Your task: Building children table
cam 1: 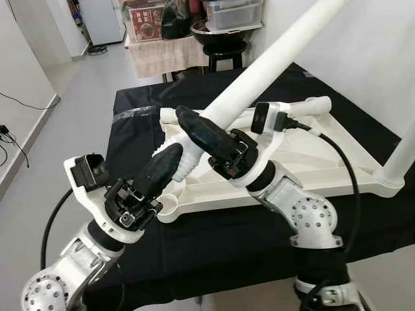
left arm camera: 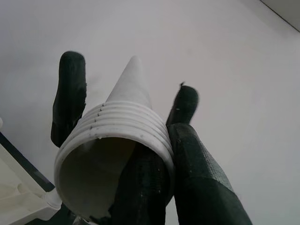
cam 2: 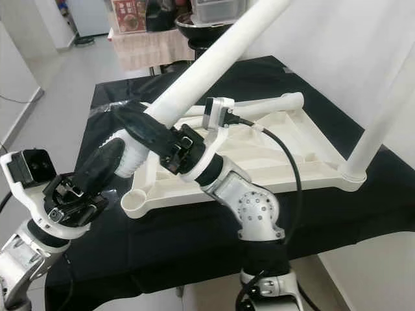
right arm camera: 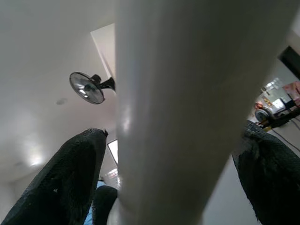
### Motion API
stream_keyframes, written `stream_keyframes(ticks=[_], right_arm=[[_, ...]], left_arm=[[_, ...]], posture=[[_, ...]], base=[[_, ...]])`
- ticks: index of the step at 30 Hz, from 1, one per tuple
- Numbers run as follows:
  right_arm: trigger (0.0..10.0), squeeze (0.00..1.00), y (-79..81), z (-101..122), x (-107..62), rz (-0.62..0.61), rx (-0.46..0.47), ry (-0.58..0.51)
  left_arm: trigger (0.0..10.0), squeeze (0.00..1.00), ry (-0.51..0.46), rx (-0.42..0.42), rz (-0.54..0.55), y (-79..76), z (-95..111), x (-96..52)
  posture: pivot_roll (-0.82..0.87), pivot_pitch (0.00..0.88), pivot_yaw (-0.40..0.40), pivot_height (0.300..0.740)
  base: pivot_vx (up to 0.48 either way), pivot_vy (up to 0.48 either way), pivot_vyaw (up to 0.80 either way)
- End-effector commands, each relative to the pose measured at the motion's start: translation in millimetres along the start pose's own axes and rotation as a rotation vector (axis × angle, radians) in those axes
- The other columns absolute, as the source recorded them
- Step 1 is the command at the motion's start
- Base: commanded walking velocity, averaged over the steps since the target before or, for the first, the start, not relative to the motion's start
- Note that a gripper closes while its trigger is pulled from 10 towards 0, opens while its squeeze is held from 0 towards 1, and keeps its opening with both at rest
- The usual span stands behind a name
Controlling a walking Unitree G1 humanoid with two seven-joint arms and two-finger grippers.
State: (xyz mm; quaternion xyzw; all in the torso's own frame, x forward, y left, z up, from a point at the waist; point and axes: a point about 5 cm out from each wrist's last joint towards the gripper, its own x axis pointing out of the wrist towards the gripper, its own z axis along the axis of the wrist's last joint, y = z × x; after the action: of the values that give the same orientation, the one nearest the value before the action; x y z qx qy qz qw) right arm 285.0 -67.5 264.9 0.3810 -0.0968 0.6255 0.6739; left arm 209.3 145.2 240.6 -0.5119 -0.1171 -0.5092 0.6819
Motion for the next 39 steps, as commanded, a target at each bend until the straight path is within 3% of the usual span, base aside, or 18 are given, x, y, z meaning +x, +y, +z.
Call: stream_keyframes(ticks=[1, 9, 23, 24, 25, 39], right_arm=[[10.0, 0.0, -2.0, 0.0, -1.0, -0.006, -0.011, 0.002], [10.0, 0.0, -2.0, 10.3, 4.3, 0.023, -0.02, -0.023], [10.0, 0.0, 1.5, 10.5, 10.2, 0.069, -0.002, -0.013], [4.1, 0.0, 4.4, 9.6, 10.6, 0.1, 0.0, -0.002], [0.0, 0.0, 6.4, 9.1, 10.6, 0.122, 0.003, 0.006], [0.0, 0.0, 10.3, 7.4, 6.8, 0.166, 0.025, 0.031]], left_arm=[[0.0, 0.0, -0.008, 0.008, -0.024, -5.9, 3.1, -1.2], [0.0, 0.0, 0.062, -0.013, -0.012, -5.0, -9.8, -3.5], [0.0, 0.0, 0.048, -0.005, 0.037, 0.2, -12.8, -8.8], [0.0, 0.0, 0.049, -0.003, 0.037, 0.0, -12.5, -9.5], [0.0, 0.0, 0.05, -0.002, 0.038, -0.3, -12.3, -9.9], [0.0, 0.0, 0.032, 0.013, 0.043, 0.4, -12.1, -12.8]], posture=[[-0.06, 0.066, 0.071, 0.74], [-0.06, 0.078, 0.07, 0.74], [-0.06, 0.071, 0.065, 0.74], [-0.06, 0.071, 0.065, 0.74], [-0.06, 0.071, 0.065, 0.74], [-0.06, 0.073, 0.062, 0.74]], base=[[0.0, 0.0, 0.0], [0.0, 0.0, 0.0], [0.0, 0.0, 0.0], [0.0, 0.0, 0.0], [0.0, 0.0, 0.0], [0.0, 0.0, 0.0]])
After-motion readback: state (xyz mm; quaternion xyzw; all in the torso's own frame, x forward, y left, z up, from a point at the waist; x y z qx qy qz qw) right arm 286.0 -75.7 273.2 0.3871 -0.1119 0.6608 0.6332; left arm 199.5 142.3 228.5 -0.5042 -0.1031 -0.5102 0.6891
